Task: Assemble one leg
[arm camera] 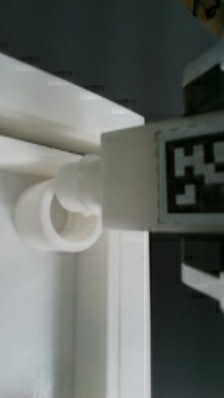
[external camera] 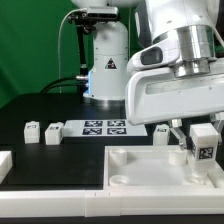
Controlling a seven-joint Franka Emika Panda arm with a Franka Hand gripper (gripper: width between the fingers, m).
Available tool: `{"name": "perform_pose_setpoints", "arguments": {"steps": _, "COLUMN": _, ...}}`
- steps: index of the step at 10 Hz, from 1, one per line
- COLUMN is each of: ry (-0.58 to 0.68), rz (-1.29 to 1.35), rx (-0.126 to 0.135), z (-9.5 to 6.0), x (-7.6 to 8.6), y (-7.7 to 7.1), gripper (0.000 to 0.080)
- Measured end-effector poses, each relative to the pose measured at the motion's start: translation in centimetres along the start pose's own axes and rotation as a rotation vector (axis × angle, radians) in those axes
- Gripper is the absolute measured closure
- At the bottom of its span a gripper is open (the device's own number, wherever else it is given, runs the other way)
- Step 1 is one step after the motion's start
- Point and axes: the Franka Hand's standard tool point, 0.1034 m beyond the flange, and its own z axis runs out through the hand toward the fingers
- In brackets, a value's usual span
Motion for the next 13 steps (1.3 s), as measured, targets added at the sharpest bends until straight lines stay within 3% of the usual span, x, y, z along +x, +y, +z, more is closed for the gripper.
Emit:
{"name": "perform_pose_setpoints", "arguments": {"steps": 6, "ry": 0.004, "rz": 0.006, "rx": -0.012, "z": 0.5, "x": -1.3, "y": 1.1, "gripper": 0.0511}}
{"name": "perform_pose_setpoints", "arguments": {"steps": 13, "ry": 0.089, "rz": 0.001, "rx": -0.029, "z": 1.0, "x": -2.4, "y": 1.2, "gripper": 0.0511}}
